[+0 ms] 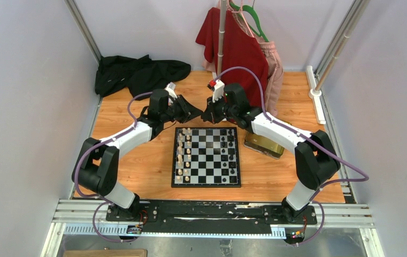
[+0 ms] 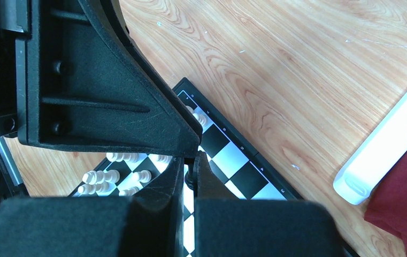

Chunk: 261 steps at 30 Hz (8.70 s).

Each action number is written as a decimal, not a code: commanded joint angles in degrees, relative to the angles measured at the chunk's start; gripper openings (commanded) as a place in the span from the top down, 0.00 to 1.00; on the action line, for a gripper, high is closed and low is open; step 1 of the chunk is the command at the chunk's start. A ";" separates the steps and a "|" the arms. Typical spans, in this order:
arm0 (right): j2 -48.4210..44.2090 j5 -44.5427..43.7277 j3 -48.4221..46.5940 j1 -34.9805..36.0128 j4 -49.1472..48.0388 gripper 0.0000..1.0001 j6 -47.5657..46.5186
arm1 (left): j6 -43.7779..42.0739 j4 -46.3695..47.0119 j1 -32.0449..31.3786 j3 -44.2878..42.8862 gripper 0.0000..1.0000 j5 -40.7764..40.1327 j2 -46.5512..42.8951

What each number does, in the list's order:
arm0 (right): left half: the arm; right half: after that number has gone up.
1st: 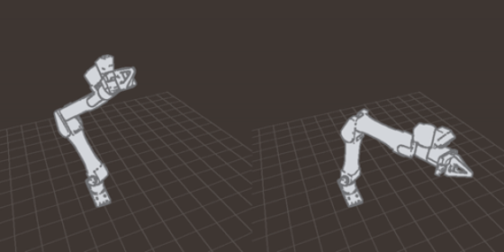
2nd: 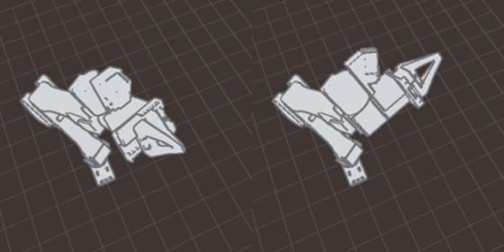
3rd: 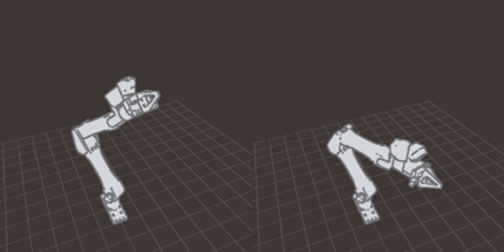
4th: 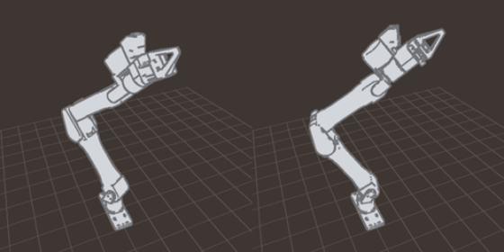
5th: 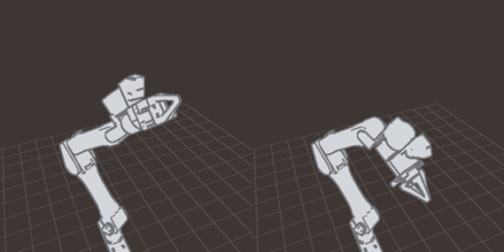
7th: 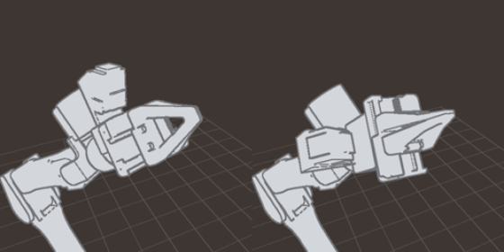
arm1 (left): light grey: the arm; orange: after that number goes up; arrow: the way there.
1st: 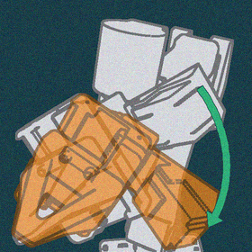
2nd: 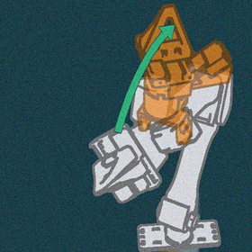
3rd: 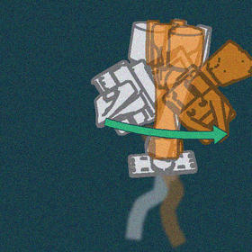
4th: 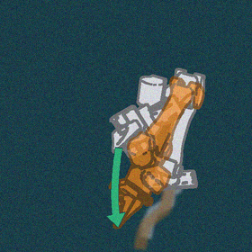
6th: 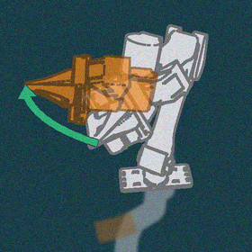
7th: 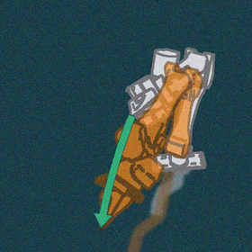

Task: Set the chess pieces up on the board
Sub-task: Place the chess piece on the chessboard, then pick up the chess piece from the chessboard, then place the chess piece on the chessboard.

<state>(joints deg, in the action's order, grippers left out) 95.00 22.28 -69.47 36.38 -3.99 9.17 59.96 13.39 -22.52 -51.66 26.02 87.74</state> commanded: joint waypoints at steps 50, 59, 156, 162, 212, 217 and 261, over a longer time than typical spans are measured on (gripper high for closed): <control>-4.86 -0.22 -0.87 0.93 -3.31 0.73 -4.05 | -15.77 -3.20 -4.20 -3.49 1.00 -0.61 -0.98; -6.86 -0.22 1.72 0.93 -3.48 0.71 -3.48 | -17.59 -3.21 -4.89 -1.50 1.00 -2.15 -1.87; -5.03 -3.76 -3.04 2.77 26.25 0.59 -6.23 | -30.99 -19.15 -19.90 1.51 0.21 -53.15 -21.45; 1.13 -4.97 -6.80 5.31 31.22 0.54 -5.31 | -29.70 -24.49 -18.19 2.57 0.12 -52.73 -26.15; 15.32 -11.26 -14.36 5.98 34.75 0.88 -7.14 | -29.03 -24.75 -14.04 7.54 0.07 -48.96 -31.40; 14.14 -12.38 -14.05 6.07 35.00 0.93 -7.23 | -28.95 -24.81 -13.95 7.63 0.07 -48.96 -31.50; -11.18 -24.27 -3.16 6.35 49.43 1.00 -3.05 | -29.75 -24.79 -11.61 4.96 0.07 -48.67 -28.63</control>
<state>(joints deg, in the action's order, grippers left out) 85.89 -0.03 -74.72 42.11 43.29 4.51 30.81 -12.53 -35.00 -44.77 -22.90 58.89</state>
